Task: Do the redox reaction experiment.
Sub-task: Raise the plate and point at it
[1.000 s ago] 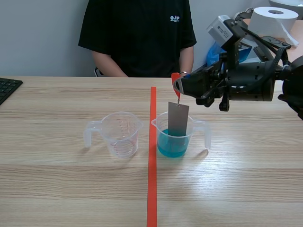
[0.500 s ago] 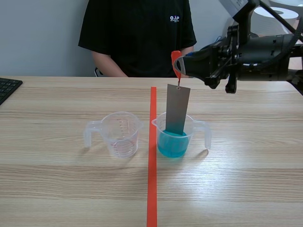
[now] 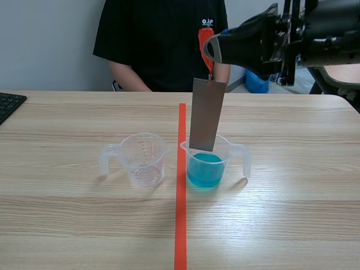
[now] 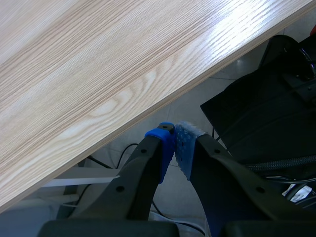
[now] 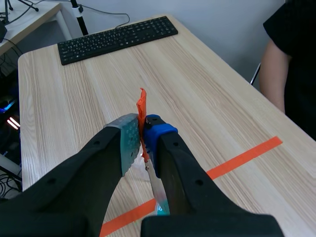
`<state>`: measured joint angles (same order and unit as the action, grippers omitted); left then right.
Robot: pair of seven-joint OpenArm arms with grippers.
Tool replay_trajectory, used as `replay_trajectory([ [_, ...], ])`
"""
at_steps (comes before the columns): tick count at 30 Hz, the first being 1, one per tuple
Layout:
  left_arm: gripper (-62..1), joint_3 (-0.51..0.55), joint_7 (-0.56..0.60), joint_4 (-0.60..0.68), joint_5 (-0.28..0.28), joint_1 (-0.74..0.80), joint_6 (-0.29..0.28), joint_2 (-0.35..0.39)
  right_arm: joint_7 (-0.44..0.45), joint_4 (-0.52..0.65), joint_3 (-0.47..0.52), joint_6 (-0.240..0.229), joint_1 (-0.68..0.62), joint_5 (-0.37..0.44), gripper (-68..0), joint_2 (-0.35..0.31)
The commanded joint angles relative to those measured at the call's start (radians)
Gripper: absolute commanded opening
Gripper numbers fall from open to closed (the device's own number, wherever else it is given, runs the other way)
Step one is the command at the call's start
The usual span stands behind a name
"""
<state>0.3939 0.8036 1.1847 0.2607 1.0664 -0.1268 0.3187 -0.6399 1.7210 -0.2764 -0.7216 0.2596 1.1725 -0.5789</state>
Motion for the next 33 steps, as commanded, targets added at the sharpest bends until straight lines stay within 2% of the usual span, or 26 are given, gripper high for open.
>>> replay_trajectory([
  [1,-56.9,-0.001,0.009,0.008,-0.009,0.011,0.002,-0.002,0.003,0.030,0.028,-0.001,0.017,0.029,-65.8,-0.014],
  [10,-56.9,-0.001,0.012,0.008,-0.010,0.011,0.002,0.000,-0.041,0.086,0.096,0.000,0.017,0.092,-65.8,-0.014],
  [22,-56.9,-0.001,0.056,0.008,-0.014,0.014,0.002,0.018,-0.043,0.089,0.101,-0.001,0.017,0.097,-65.8,-0.014],
  [24,-56.9,-0.002,0.064,0.008,-0.043,0.014,0.001,0.045,-0.043,0.089,0.101,-0.001,0.017,0.097,-65.8,-0.014],
  [27,-56.9,-0.015,0.059,0.008,-0.116,0.018,-0.003,0.108,-0.043,0.089,0.101,-0.001,0.017,0.096,-65.8,-0.014],
  [33,-56.9,-0.057,0.052,-0.011,-0.277,0.019,-0.098,0.290,-0.043,0.089,0.101,-0.001,0.017,0.096,-65.8,-0.014],
])
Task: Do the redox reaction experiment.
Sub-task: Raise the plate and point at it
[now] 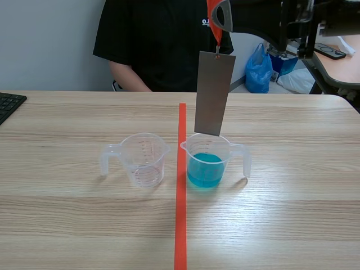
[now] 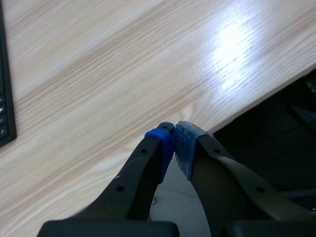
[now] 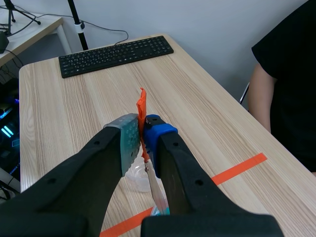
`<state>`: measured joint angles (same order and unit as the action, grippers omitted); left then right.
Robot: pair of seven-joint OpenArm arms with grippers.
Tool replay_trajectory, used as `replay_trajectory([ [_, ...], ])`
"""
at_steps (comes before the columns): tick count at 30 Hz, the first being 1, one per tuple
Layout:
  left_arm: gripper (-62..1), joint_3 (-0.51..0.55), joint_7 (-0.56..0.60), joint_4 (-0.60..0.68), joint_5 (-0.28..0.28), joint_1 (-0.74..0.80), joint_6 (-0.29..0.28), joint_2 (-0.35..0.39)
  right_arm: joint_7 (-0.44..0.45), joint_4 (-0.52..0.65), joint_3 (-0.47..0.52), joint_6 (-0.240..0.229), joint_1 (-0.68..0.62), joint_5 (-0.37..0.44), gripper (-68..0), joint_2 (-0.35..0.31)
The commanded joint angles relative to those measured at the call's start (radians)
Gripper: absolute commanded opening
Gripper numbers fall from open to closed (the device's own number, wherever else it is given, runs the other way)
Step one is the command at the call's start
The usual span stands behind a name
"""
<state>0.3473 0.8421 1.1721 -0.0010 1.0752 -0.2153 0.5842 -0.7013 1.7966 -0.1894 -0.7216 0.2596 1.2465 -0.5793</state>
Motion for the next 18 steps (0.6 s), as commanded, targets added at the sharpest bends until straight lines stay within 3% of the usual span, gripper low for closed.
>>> replay_trajectory([
  [1,-56.9,-0.026,0.014,0.000,-0.049,0.010,-0.031,0.066,0.019,0.013,0.014,-0.001,0.017,0.022,-65.8,-0.013],
  [6,-56.9,-0.119,0.024,0.001,-0.269,-0.043,-0.167,0.295,0.019,0.013,0.014,-0.001,0.017,0.022,-65.8,-0.013],
  [10,-56.9,-0.188,0.013,0.001,-0.378,-0.167,-0.290,0.441,0.019,0.013,0.014,-0.001,0.017,0.022,-65.8,-0.013],
  [12,-56.9,-0.222,-0.026,0.010,-0.433,-0.246,-0.332,0.494,0.018,0.013,0.014,-0.001,0.017,0.022,-65.8,-0.013],
  [16,-56.9,-0.307,-0.138,0.035,-0.528,-0.423,-0.356,0.550,0.018,0.013,0.014,-0.001,0.017,0.022,-65.8,-0.013],
  [18,-56.9,-0.357,-0.188,0.051,-0.539,-0.520,-0.362,0.551,0.018,0.013,0.014,-0.001,0.017,0.022,-65.8,-0.013],
])
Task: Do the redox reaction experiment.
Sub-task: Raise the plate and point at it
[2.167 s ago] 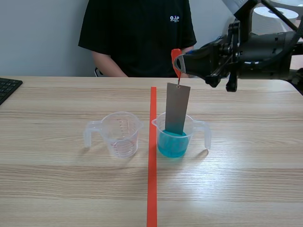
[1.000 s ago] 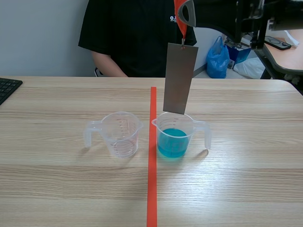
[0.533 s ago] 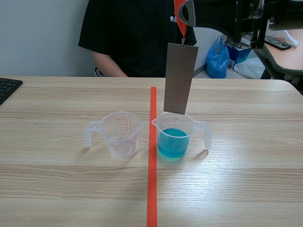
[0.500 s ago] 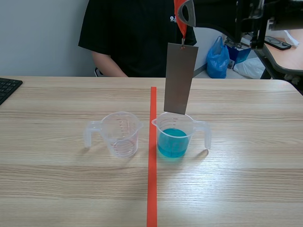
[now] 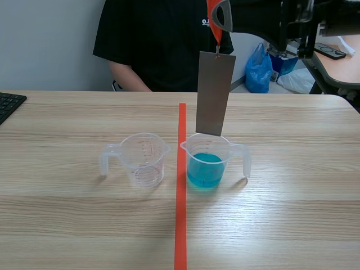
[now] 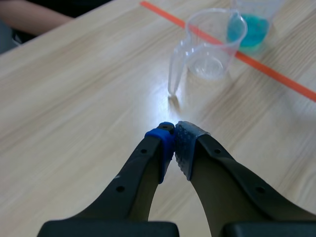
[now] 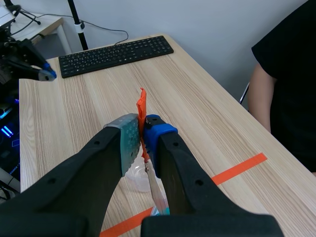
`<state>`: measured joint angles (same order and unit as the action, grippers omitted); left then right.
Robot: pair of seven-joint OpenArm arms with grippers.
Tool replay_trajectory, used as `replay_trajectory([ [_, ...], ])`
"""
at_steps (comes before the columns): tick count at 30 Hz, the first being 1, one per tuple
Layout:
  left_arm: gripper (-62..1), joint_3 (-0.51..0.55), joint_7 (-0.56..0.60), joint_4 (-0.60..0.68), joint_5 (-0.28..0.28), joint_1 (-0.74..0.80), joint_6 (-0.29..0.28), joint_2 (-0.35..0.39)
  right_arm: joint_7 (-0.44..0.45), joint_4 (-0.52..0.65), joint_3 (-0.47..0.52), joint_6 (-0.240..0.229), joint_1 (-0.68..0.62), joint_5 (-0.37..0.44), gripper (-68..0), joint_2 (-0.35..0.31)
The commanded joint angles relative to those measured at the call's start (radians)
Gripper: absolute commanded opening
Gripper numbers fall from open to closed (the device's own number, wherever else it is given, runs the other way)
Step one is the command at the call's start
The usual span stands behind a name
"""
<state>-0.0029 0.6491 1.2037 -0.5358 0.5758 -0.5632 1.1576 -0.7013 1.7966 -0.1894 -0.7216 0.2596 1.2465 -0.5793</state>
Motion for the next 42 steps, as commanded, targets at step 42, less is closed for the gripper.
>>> replay_trajectory([
  [42,-56.9,-0.661,-0.615,-0.130,-0.082,-0.998,-0.133,-0.671,0.011,0.013,0.014,-0.001,0.017,0.022,-65.8,-0.013],
])
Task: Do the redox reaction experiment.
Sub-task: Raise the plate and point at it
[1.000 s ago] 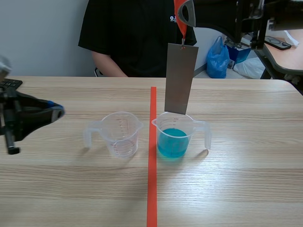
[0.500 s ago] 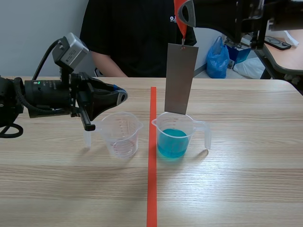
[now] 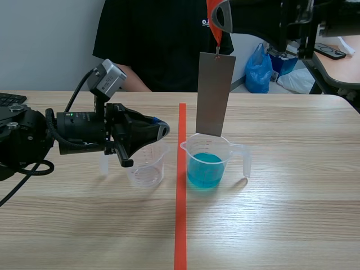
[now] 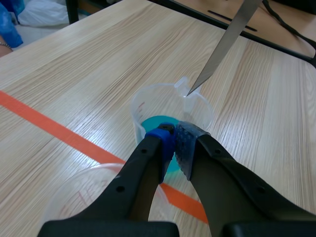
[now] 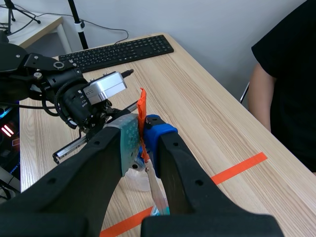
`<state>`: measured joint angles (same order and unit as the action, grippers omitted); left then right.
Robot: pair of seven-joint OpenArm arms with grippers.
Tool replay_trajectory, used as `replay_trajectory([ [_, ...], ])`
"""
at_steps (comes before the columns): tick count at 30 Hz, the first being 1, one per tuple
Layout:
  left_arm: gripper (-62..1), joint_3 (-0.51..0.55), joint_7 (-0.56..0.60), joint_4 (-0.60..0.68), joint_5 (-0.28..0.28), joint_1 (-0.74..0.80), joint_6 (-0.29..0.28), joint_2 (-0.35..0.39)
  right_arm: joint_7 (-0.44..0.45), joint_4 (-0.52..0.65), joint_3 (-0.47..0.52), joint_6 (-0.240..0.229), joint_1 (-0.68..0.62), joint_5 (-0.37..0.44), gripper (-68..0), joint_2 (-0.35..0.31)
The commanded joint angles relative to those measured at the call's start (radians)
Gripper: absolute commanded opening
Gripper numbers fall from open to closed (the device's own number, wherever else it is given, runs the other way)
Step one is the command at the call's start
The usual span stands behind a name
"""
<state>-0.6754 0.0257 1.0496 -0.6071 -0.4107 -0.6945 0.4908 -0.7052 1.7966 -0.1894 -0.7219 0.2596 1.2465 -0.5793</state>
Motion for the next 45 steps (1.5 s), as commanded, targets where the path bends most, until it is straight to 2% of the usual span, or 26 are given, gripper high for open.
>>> replay_trajectory([
  [1,-56.9,0.012,0.006,0.024,-0.011,-0.012,-0.002,-0.011,0.015,0.013,0.014,-0.001,0.017,0.022,-65.8,-0.013],
  [19,-56.9,0.012,-0.024,0.024,-0.010,-0.039,-0.002,-0.091,0.015,0.013,0.014,-0.001,0.017,0.022,-65.8,-0.013],
  [45,-56.9,0.012,-0.024,0.024,-0.006,-0.055,-0.002,-0.089,0.015,0.013,0.014,-0.001,0.017,0.022,-65.8,-0.013],
])
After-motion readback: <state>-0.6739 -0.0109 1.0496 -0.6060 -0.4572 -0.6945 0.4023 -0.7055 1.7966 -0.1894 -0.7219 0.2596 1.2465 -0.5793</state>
